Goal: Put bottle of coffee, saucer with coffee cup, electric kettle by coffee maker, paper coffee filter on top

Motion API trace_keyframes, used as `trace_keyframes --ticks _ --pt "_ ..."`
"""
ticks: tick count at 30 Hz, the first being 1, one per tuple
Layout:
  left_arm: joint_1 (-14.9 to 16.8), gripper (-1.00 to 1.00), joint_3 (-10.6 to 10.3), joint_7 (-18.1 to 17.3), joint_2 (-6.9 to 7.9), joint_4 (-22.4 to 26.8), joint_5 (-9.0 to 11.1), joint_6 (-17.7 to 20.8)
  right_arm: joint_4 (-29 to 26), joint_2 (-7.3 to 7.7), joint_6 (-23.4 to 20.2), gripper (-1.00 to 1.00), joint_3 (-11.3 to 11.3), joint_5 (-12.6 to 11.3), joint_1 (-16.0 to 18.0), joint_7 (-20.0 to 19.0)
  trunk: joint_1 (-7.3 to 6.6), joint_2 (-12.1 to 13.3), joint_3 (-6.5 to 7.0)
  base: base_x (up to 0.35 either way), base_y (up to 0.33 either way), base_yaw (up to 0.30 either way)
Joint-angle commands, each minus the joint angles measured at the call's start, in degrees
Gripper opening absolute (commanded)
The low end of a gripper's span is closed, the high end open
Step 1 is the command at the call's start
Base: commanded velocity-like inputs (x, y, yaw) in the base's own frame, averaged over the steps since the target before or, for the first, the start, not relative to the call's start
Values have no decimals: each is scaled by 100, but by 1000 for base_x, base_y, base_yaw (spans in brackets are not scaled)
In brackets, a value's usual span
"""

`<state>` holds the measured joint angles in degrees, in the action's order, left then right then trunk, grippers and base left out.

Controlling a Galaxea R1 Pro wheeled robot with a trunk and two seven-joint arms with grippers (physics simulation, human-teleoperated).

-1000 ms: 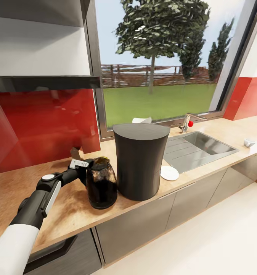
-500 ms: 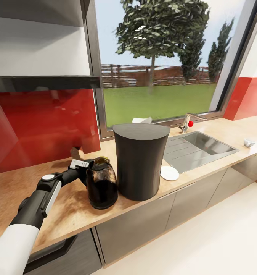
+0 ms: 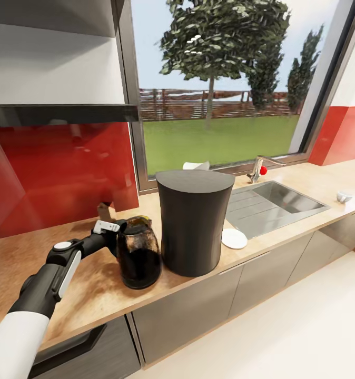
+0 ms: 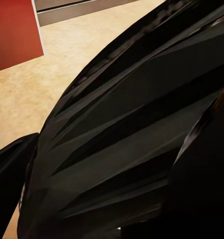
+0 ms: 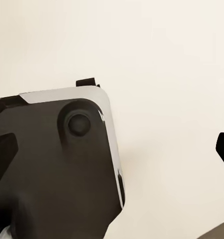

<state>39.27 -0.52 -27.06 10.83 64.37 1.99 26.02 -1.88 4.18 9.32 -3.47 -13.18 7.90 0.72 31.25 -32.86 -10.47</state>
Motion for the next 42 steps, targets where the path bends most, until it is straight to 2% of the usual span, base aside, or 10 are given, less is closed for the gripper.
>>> trace_keyframes --ticks 1,6,10,11,21,22,42 --pt "1 -100 -3 -9 12 5 -12 34 4 -2 18 100 -39 -45 6 7 2 -8 -10 0 0 0" --pt "-76 -100 -2 -19 149 159 -95 47 -5 -5 18 100 -40 -45 5 7 2 -8 -10 0 0 0" --pt "-130 -100 -1 -18 266 171 77 37 -1 -5 18 100 -40 -45 5 7 2 -8 -10 0 0 0" --pt "-134 -100 -1 -17 264 171 -179 36 -1 -5 18 100 -40 -45 4 7 2 -8 -10 0 0 0" --pt "-139 -100 -24 -10 249 172 -176 36 3 -5 18 100 -40 -45 4 7 2 -8 -10 0 0 0" --pt "-139 100 -22 -10 250 172 -178 35 3 -5 18 100 -40 -45 5 7 2 -8 -10 0 0 0" --pt "-148 100 -14 -2 261 133 -190 35 11 4 18 100 -40 -45 4 7 2 -8 -10 0 0 0"
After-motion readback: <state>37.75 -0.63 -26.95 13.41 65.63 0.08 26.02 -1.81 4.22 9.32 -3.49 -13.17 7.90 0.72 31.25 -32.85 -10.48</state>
